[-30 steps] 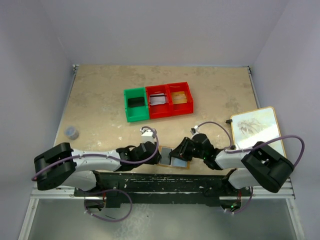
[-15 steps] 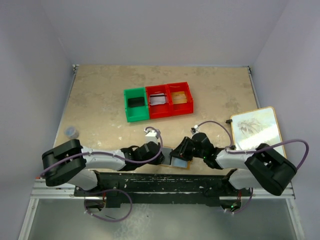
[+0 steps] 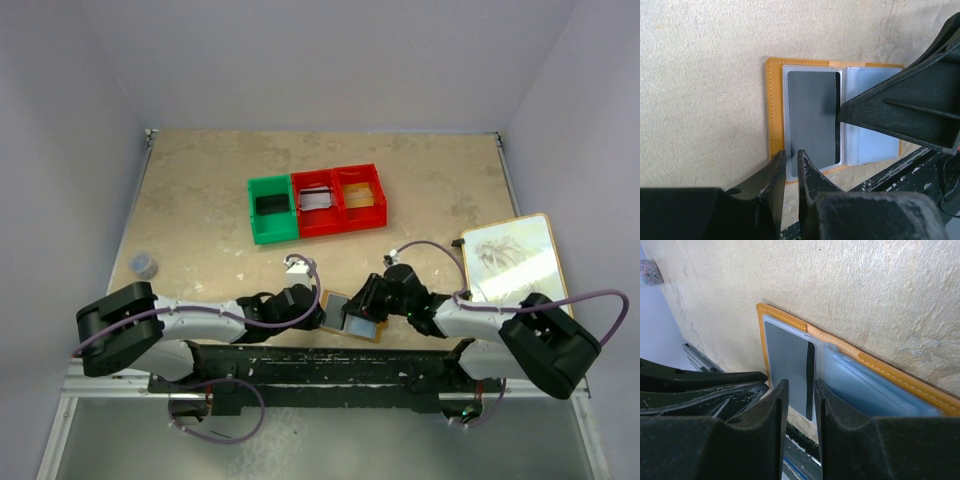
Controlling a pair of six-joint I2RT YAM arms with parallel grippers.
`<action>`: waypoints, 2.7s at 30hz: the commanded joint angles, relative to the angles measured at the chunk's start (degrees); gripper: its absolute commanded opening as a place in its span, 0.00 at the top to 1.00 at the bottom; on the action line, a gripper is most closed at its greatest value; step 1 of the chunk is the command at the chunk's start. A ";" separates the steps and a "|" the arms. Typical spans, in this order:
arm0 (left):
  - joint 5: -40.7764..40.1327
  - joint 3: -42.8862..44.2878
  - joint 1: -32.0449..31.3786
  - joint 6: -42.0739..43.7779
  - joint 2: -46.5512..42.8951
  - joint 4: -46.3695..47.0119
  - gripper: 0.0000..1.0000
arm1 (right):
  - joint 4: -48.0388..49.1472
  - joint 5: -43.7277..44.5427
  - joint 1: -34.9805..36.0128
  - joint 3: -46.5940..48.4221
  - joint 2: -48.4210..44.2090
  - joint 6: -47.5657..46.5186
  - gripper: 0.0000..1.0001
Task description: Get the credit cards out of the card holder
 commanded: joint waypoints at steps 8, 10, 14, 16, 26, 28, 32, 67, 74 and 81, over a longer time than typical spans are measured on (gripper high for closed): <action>2.36 0.74 -0.27 0.26 2.15 2.21 0.94 | -2.24 0.19 0.41 4.11 1.75 -3.49 0.68; 2.37 0.33 -0.27 -0.23 1.86 2.35 0.96 | -3.15 0.22 0.44 5.19 1.65 -3.97 0.68; 3.71 -0.78 -0.51 -0.91 1.68 4.19 0.96 | -5.79 2.96 0.42 6.23 0.98 -3.70 0.67; 3.55 -1.02 -0.62 -0.94 1.53 4.21 0.96 | -7.73 4.42 0.42 6.40 0.67 -3.17 0.67; 3.37 -1.94 -0.69 -1.18 1.74 4.87 0.97 | -11.60 3.52 0.42 6.87 -0.59 -3.46 0.65; 3.54 -2.10 -0.71 -1.24 1.75 5.08 0.97 | -11.38 3.03 0.50 6.25 -0.59 -3.05 0.65; 4.19 -2.30 -0.71 -1.09 1.79 5.89 0.97 | -11.46 3.41 0.76 5.43 -0.55 -2.77 0.66; 0.29 3.22 -1.15 -0.02 2.21 4.74 0.86 | -15.38 5.73 1.47 6.76 -0.88 -5.06 0.69; -1.88 5.19 -1.24 1.11 2.40 2.17 0.93 | -15.05 5.56 1.47 6.45 -0.40 -5.03 0.70; -2.06 6.20 -1.33 1.76 0.03 0.85 0.94 | -14.33 5.30 1.47 6.37 0.20 -4.87 0.69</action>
